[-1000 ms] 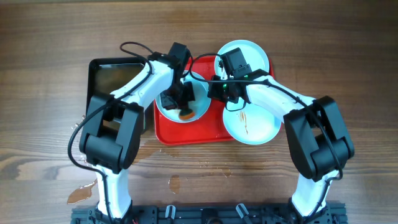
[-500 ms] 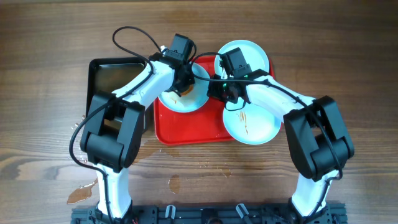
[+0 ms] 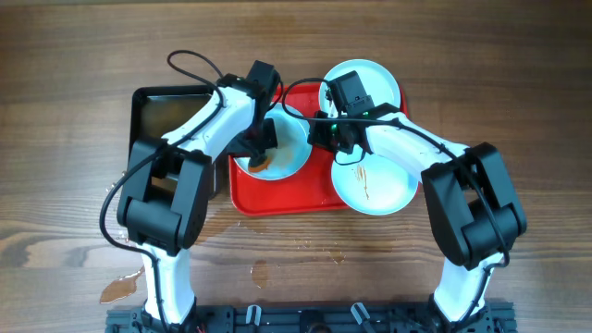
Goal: Clean dirty plates on tray and stack at the side
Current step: 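Scrub the plate with the sponge while the right gripper holds it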
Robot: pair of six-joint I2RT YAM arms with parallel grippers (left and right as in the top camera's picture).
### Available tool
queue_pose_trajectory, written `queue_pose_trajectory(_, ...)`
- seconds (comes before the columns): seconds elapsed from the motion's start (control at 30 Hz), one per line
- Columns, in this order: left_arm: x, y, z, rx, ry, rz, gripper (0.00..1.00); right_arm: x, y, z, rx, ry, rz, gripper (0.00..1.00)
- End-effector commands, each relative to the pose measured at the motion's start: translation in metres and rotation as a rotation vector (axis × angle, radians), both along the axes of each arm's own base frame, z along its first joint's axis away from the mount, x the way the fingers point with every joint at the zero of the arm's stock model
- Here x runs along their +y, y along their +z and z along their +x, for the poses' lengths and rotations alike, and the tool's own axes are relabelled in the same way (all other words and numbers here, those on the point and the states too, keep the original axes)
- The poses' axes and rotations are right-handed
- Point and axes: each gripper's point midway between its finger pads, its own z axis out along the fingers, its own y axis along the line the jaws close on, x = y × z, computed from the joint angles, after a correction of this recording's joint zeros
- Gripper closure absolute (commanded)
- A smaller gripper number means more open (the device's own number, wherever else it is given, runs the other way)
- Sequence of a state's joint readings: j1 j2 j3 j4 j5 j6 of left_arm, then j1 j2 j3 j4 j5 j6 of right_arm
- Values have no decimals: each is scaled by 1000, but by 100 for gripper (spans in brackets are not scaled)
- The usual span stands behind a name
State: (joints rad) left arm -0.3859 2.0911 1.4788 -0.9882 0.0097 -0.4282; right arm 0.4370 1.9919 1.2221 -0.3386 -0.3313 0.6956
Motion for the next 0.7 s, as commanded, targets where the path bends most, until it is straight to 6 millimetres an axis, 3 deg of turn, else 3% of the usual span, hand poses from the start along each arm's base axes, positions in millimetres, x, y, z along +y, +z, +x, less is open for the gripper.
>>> queue_pose_trajectory(0.0, -24, -4, -21, 98, -84, -130, 96, 9, 4, 10, -36, 2, 35, 96)
queue_pose_trajectory(0.17, -25, -4, -18, 86, -84, -135, 96, 12, -9, 18, -50, -1, 37, 94)
queue_pose_trajectory(0.27, -25, -4, -18, 86, -84, -134, 96, 19, -21, 15, -24, 22, 73, 83)
queue_pose_trajectory(0.4, -27, -4, -14, 68, -85, -141, 96, 25, -30, 8, 14, 46, 105, 78)
queue_pose_trajectory(0.43, -27, -5, -12, 61, -85, -141, 96, 25, -30, 6, 22, 49, 108, 79)
queue_pose_trajectory(0.5, -28, -5, -5, 31, -63, -141, 96, 25, -31, 5, 28, 48, 105, 96)
queue_pose_trajectory(0.67, -36, -3, 38, -142, 47, -157, 96, 25, -31, 5, 42, 25, 112, 96)
